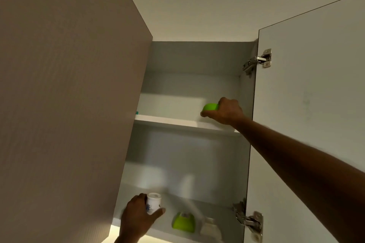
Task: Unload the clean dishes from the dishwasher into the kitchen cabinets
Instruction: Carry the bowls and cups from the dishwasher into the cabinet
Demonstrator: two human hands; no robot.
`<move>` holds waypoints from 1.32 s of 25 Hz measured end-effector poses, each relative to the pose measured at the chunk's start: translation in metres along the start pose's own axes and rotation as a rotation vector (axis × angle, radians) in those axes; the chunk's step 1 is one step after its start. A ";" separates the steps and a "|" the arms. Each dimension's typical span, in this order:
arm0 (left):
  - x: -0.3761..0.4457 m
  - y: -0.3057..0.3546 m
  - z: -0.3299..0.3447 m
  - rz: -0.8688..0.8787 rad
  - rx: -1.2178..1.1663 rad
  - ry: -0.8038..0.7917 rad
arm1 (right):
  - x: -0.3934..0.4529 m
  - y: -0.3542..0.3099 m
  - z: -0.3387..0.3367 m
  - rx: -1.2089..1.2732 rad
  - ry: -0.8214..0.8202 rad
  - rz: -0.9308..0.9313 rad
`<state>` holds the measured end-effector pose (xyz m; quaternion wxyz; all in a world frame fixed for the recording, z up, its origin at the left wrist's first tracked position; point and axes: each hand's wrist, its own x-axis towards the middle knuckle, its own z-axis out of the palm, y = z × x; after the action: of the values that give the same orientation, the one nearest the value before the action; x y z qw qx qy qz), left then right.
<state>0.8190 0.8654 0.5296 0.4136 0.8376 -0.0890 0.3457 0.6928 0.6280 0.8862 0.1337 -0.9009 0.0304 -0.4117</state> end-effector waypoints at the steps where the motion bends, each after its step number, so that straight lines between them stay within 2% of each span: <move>1: 0.001 0.000 0.000 0.002 0.000 -0.010 | 0.008 0.003 0.000 -0.030 -0.027 0.041; 6: 0.007 0.002 0.005 -0.034 0.086 -0.052 | 0.025 0.010 0.015 -0.089 -0.165 0.174; 11: 0.008 -0.007 0.011 -0.003 0.096 -0.012 | 0.019 0.007 0.020 -0.140 -0.167 0.170; 13: 0.008 -0.011 0.010 0.038 0.097 0.007 | 0.003 0.001 0.015 -0.132 -0.078 0.106; 16: -0.006 0.004 -0.012 0.066 0.035 0.072 | -0.042 -0.005 0.009 -0.090 0.160 -0.074; 19: -0.033 0.057 -0.062 0.252 0.069 0.205 | -0.105 0.001 0.001 -0.123 0.338 -0.284; 22: -0.049 0.136 -0.105 0.410 0.175 0.267 | -0.171 0.011 -0.014 -0.179 0.439 -0.367; 26: -0.102 0.224 -0.149 0.518 0.293 0.244 | -0.264 0.036 -0.060 -0.129 0.510 -0.307; 29: -0.180 0.285 -0.165 0.624 0.347 0.261 | -0.352 0.067 -0.116 -0.103 0.562 -0.266; 31: -0.249 0.325 -0.172 0.684 0.249 0.288 | -0.409 0.085 -0.155 -0.063 0.571 -0.263; 32: -0.250 0.323 -0.153 0.743 0.155 0.290 | -0.441 0.100 -0.177 -0.051 0.581 -0.242; 33: -0.261 0.310 -0.146 0.738 0.142 0.122 | -0.471 0.117 -0.200 -0.041 0.589 -0.212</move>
<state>0.4163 0.7409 0.6159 0.2069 0.7535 -0.3355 0.5261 0.2390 0.5502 0.6344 0.0575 -0.7435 -0.0179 -0.6660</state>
